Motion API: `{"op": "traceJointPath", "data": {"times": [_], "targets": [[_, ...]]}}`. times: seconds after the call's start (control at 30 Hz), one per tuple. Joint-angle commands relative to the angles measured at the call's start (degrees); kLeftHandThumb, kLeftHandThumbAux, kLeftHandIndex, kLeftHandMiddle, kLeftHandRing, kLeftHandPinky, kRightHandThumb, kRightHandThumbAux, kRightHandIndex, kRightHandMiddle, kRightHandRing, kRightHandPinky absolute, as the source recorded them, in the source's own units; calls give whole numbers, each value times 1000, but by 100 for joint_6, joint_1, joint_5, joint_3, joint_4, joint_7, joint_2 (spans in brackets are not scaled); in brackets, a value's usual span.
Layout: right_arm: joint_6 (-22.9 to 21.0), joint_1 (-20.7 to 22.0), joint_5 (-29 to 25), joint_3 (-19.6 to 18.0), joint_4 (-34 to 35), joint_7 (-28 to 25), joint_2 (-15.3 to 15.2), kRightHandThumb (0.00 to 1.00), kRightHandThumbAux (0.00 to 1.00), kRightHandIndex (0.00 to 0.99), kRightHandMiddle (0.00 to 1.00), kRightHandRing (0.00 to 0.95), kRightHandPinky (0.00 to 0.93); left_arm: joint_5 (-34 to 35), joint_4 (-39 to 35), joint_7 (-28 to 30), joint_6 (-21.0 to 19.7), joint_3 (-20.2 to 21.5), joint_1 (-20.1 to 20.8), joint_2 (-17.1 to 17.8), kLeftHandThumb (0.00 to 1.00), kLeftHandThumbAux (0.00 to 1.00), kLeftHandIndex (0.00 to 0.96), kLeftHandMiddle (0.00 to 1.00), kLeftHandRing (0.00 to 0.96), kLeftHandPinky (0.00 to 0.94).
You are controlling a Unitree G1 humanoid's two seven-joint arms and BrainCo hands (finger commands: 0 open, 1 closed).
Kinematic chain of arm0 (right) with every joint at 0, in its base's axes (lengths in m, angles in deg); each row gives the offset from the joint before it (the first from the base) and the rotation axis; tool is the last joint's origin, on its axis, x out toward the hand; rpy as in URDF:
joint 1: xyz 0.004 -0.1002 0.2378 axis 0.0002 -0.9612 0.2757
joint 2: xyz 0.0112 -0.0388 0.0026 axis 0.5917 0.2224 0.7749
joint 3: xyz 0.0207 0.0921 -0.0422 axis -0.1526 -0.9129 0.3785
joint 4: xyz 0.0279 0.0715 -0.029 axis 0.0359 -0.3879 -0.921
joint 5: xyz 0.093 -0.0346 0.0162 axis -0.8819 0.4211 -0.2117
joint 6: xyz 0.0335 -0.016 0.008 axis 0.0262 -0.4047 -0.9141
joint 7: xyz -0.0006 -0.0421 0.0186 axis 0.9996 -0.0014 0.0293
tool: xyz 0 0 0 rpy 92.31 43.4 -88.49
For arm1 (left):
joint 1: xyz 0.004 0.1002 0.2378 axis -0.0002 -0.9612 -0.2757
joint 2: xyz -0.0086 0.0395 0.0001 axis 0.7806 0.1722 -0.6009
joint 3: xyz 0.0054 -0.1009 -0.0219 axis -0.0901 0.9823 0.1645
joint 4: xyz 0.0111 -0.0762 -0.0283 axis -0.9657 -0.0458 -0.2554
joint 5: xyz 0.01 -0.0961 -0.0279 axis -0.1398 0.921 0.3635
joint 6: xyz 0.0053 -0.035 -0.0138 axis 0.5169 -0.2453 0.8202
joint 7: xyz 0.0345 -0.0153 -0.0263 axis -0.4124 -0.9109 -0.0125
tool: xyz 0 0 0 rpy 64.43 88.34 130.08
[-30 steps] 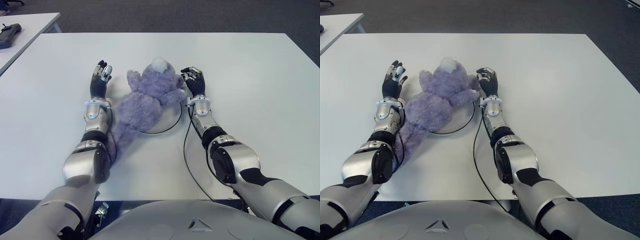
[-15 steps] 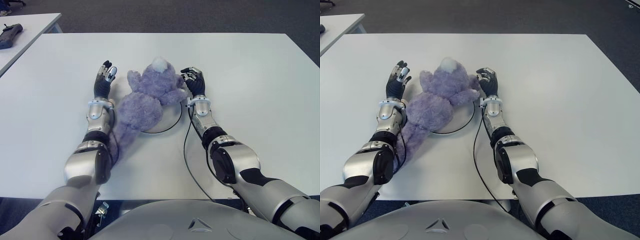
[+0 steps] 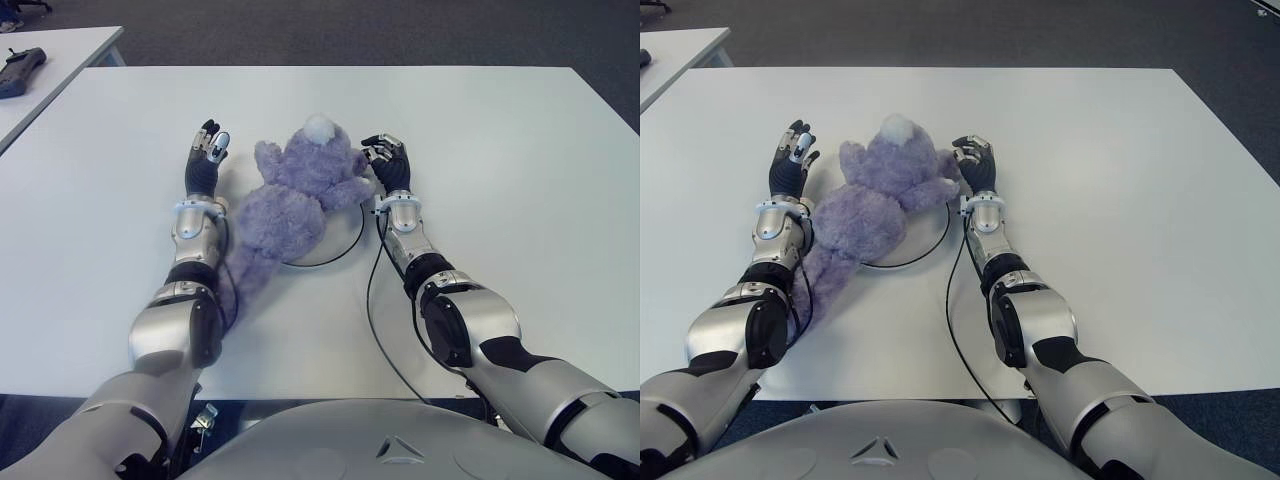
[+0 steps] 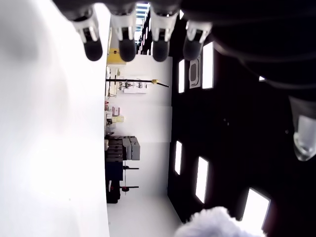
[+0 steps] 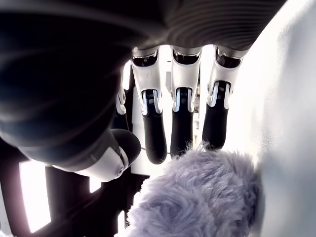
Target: Put the doll into the plate.
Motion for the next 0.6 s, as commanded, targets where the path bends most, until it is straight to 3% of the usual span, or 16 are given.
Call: {"op": "traceJointPath", "data": {"times": [0.03,0.6], "targets": [[-282,-1295,0,-56,-684,-53,88,679,743,407,375,390,379,-85,896,-613,-53,-63,-1563,-986,0,469,0,8,0,0],[-308,-1293,-42,-135,-682,-70,131,683,743,408,375,390,393,-459,869,-1561,-132,-264,-1533,-1016,0,577,6,17,0,3]]}}
